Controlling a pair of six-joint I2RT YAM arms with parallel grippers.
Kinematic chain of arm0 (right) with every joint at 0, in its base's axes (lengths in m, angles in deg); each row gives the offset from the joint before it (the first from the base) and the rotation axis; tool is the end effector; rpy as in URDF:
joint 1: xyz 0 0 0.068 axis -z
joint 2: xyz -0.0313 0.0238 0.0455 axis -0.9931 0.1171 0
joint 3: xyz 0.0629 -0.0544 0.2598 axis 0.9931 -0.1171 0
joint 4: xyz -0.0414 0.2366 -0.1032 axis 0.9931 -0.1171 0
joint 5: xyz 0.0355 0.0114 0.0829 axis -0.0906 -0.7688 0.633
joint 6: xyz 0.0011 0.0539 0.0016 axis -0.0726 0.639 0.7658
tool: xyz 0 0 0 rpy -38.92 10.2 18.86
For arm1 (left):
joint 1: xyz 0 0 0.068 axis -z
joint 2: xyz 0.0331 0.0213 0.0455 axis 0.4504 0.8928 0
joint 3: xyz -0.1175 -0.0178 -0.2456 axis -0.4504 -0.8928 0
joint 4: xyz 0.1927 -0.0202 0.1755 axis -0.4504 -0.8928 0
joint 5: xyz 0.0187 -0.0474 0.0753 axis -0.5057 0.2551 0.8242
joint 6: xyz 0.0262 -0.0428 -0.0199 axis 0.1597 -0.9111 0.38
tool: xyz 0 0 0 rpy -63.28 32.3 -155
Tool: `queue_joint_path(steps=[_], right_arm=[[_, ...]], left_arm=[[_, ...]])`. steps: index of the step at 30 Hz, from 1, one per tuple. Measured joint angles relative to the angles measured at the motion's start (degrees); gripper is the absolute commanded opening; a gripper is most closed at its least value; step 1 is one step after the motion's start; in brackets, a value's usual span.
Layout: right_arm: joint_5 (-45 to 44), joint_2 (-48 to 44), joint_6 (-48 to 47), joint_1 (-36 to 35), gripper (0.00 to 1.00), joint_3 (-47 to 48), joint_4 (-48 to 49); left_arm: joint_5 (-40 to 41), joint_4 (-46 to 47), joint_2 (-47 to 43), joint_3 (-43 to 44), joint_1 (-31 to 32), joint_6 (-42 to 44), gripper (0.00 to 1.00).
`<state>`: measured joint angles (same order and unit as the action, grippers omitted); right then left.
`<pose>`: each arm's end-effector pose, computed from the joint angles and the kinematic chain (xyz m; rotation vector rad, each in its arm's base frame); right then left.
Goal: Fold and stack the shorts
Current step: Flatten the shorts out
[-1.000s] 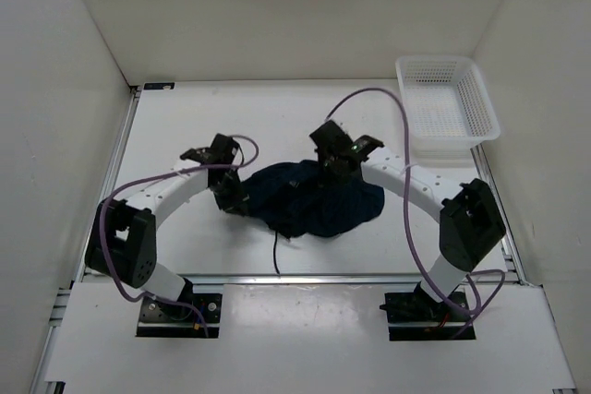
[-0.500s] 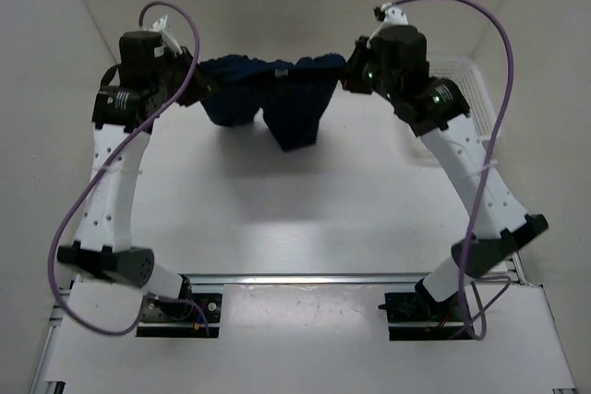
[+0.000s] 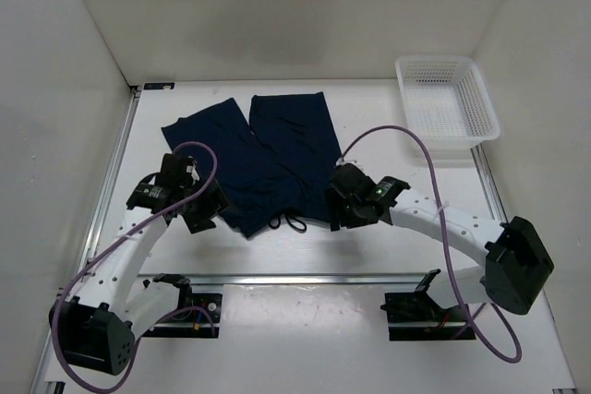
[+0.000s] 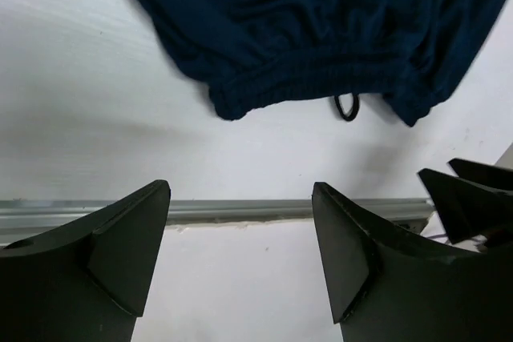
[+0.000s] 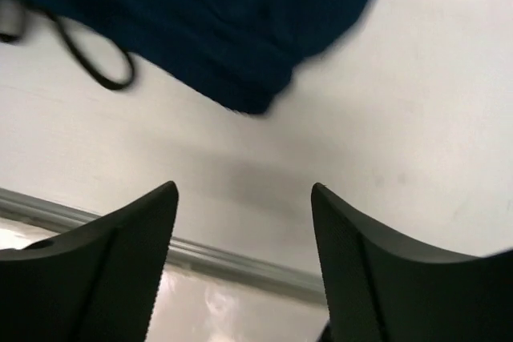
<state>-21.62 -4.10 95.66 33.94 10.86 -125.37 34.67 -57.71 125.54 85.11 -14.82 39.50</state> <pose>0.1747 0.1908 0.2352 -0.3133 2.5670 0.2292 0.1708 -0.0445 0.2538 -0.6525 2.7009 -0.5820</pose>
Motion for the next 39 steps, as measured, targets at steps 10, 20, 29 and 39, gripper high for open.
queue_joint_path(steps=[10, 20, 29, 39], right_arm=[[9.44, -2.03, 3.82, 18.23, 0.79, -0.46, 3.67], [16.37, 7.63, 2.40, 16.98, 0.79, 7.13, 4.26], [11.85, 2.58, 0.83, 19.39, 0.80, 8.90, 1.11], [11.78, -9.99, -2.99, 42.27, 0.80, 7.78, -3.13]], left_arm=[[0.68, 4.02, 10.49, 0.57, -0.37, -4.70, 0.91], [-1.44, 10.69, 31.04, -1.90, 0.17, -7.02, 0.72], [-1.31, 13.09, 39.50, 7.93, 8.33, -5.27, 0.10], [-7.78, 15.74, 62.55, 41.48, 39.19, -8.72, 0.27]])
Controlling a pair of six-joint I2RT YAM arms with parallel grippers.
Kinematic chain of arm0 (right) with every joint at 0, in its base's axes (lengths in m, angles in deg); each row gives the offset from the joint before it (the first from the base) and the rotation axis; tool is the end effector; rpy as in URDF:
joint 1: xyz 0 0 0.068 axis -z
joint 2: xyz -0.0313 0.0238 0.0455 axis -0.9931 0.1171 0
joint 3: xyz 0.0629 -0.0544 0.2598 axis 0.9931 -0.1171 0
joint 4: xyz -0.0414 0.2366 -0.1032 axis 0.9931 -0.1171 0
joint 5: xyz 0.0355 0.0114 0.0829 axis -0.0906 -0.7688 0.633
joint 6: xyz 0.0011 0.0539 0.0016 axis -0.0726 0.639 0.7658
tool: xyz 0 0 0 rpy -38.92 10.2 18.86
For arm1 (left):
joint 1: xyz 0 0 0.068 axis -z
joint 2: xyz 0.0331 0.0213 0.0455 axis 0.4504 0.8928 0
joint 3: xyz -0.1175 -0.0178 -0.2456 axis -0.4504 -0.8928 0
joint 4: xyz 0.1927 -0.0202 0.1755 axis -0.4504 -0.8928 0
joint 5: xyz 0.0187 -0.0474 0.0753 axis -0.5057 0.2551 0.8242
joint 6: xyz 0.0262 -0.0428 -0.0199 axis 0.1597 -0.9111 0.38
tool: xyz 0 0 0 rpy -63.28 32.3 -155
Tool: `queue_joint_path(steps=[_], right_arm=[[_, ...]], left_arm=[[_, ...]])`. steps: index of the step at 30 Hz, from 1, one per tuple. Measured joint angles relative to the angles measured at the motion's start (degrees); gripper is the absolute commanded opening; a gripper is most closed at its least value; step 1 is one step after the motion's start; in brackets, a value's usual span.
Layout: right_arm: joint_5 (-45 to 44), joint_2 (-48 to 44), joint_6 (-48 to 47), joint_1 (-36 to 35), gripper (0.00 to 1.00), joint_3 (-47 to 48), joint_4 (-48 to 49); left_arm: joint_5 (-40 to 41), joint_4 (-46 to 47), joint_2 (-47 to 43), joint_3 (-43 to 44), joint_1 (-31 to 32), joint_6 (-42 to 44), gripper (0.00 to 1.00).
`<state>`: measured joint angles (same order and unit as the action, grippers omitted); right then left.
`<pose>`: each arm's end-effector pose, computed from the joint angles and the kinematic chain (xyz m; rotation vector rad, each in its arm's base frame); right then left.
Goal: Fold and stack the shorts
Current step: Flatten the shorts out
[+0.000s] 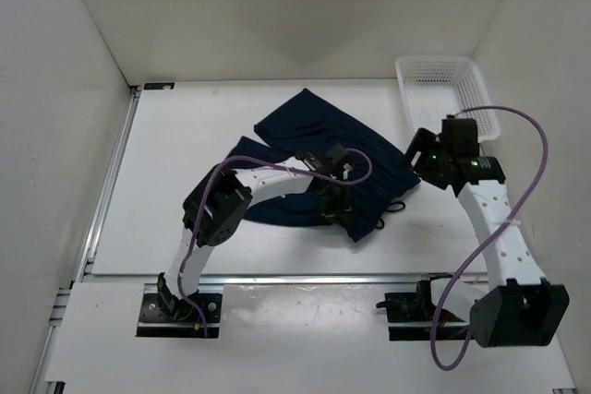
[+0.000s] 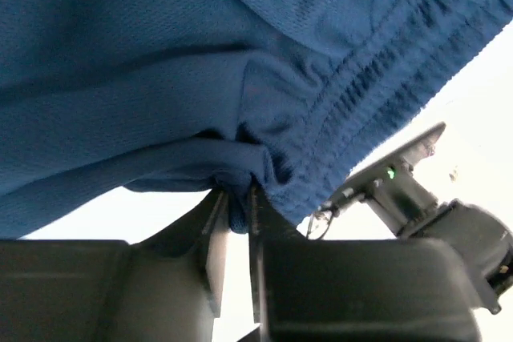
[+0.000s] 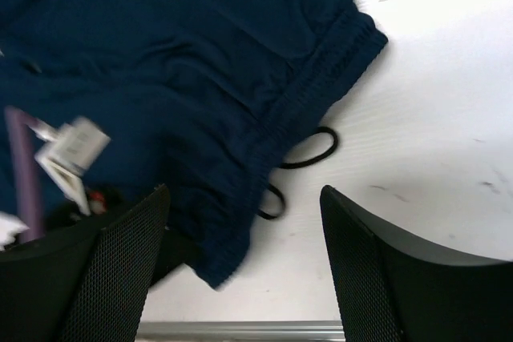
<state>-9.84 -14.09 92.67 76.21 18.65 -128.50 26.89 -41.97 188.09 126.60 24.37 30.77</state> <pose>0.2366 0.0284 0.3142 0.4601 2.3284 0.2756 0.2596 -0.3425 0.1675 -0.1078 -2.9873 0.7790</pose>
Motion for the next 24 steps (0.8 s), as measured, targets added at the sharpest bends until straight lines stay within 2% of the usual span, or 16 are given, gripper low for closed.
queue_joint_path(steps=[1, 3, 4, 8, 10, 17, 19, 20, 24], right_arm=[[0.35, -1.42, -0.48, 2.25, 0.80, -0.44, -0.44], [0.98, -4.22, -1.36, 5.68, 0.80, -1.22, -1.27], [1.40, -5.38, -1.84, 6.88, 0.80, -1.62, -1.55], [3.32, -7.39, -2.89, 8.41, 0.80, -3.69, -2.47], [4.92, -7.34, -2.82, 8.50, 0.79, -5.86, -2.47], [9.07, -7.32, 0.59, 6.64, 0.78, -15.56, -2.54], [9.35, -7.65, 2.40, 3.93, 0.78, -17.40, -2.62], [9.33, -7.78, 3.61, 2.08, 0.78, -18.01, -2.64], [9.92, -8.26, 9.44, -5.18, 0.76, -19.54, -1.97]], left_arm=[[-0.87, 0.28, 1.27, 1.75, 1.29, 0.07, 0.40], [-2.03, -0.20, 1.38, 2.43, 2.54, 0.76, 0.53], [-2.32, -1.20, 0.76, 2.43, 2.56, 1.16, 0.63], [-1.38, -4.61, -6.23, 0.79, -1.90, 3.17, 0.64], [0.76, -6.21, -12.41, -1.66, -6.29, 3.96, 0.60], [12.85, -11.26, -37.38, -20.31, -27.41, 4.94, 0.61], [14.45, -12.31, -39.60, -24.26, -32.61, 6.01, 0.69], [14.84, -12.44, -39.78, -26.23, -34.62, 6.36, 0.80], [15.23, -12.46, -37.55, -31.19, -39.17, 7.69, 0.81]])
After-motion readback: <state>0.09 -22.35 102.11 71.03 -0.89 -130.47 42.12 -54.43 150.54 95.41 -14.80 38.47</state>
